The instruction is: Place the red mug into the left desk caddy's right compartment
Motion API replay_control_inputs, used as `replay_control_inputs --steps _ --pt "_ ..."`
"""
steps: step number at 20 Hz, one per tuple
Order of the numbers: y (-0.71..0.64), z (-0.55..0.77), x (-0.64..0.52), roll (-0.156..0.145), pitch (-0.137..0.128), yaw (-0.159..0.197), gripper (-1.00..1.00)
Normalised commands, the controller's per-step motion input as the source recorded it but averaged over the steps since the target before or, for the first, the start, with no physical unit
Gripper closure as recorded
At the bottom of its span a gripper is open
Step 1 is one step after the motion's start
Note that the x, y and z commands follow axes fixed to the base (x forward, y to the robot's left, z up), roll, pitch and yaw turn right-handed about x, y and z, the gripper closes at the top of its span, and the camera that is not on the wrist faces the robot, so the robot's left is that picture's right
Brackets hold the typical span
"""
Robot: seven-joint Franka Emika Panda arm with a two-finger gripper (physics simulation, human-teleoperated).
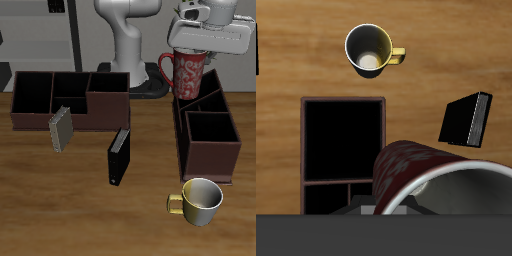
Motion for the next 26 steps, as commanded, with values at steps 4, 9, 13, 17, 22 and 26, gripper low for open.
replay_control_inputs --steps 4,9,13,17,22,26 --pt "0.27 -0.03 0.18 0.0 0.01 -0.015 1.0" --pt "0.32 -0.07 0.21 -0.016 0.008 -0.015 1.0" --pt "0.3 -0.08 0.15 0.011 0.025 -0.017 1.0" --pt "0.35 -0.17 0.1 0.025 0.032 -0.005 1.0" --pt "0.27 -0.13 -0.02 0.038 0.017 0.006 1.0" --pt "0.15 -0.07 0.12 0.005 -0.009 0.01 1.0"
